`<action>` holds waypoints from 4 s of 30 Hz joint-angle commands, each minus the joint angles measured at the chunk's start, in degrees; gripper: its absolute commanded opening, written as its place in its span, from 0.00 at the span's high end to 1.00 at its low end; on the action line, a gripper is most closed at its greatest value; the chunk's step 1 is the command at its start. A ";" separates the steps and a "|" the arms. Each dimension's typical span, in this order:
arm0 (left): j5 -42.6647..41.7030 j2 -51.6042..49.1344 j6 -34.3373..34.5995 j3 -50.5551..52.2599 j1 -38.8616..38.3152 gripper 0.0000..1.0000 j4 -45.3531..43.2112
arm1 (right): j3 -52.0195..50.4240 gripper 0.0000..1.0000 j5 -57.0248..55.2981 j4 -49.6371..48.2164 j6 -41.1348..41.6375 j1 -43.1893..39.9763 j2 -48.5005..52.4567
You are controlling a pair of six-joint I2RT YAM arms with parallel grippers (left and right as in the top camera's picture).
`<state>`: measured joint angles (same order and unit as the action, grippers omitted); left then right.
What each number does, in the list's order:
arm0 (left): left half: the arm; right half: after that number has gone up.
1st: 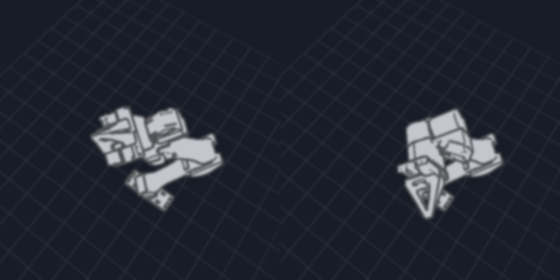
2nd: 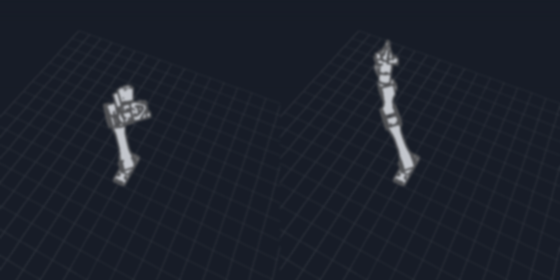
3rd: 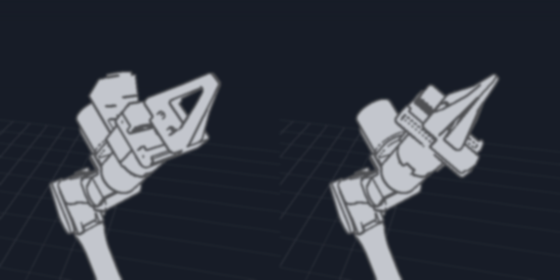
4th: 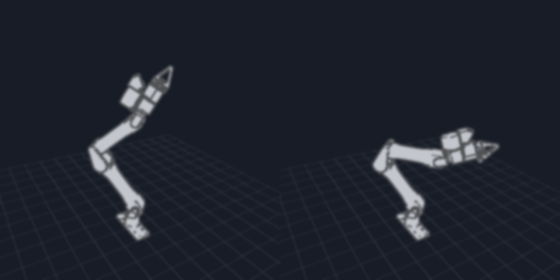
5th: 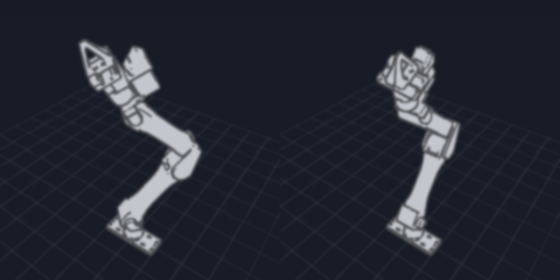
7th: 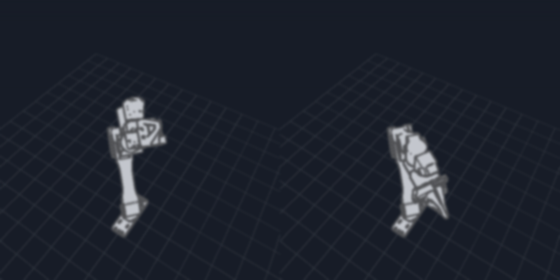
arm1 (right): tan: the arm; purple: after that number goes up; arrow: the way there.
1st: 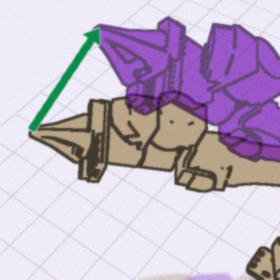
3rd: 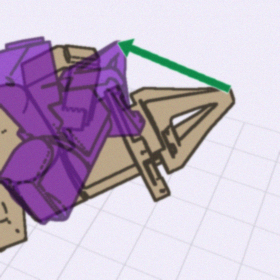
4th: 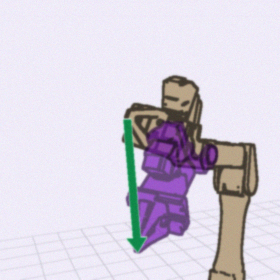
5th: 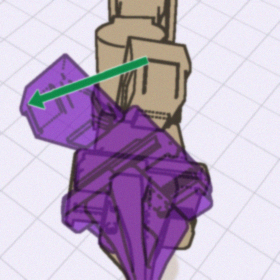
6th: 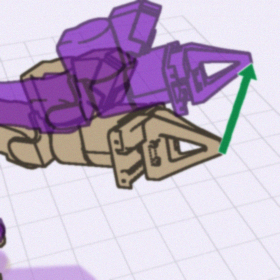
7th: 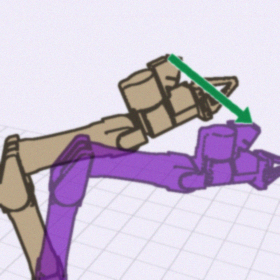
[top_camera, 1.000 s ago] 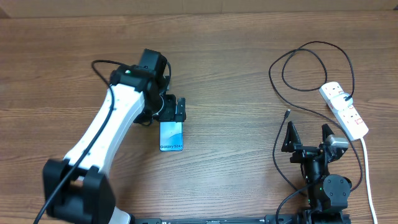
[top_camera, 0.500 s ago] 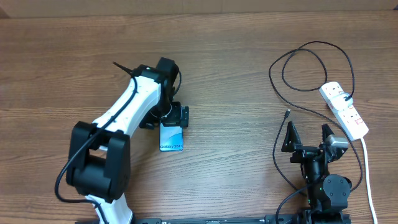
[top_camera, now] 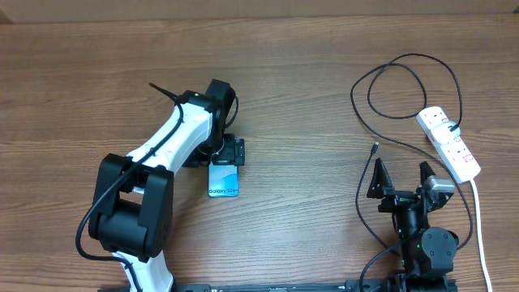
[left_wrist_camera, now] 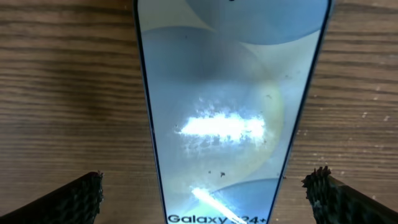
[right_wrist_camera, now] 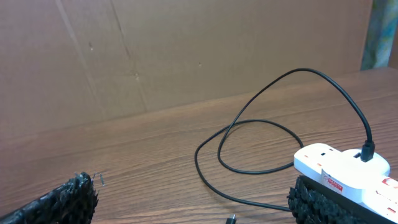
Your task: Plug charger to phone and switch on socket
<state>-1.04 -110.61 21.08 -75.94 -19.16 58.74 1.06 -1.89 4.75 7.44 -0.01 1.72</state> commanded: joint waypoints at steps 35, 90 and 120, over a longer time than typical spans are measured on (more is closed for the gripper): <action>-2.86 -0.66 4.92 10.10 -0.81 0.28 -11.04 | -0.59 0.00 -0.57 -0.15 -0.15 -0.37 -0.02; -27.32 -0.66 6.34 -9.81 -0.70 0.53 10.29 | -0.59 0.00 -0.57 -0.15 -0.15 -0.39 -0.02; -36.46 -0.66 6.36 -15.32 -0.68 0.54 14.51 | -0.59 0.00 -0.59 -0.15 -0.15 -0.39 -0.02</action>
<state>-35.00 -110.93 26.92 -89.54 -19.53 73.12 1.06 -1.93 4.75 7.46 -0.03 1.72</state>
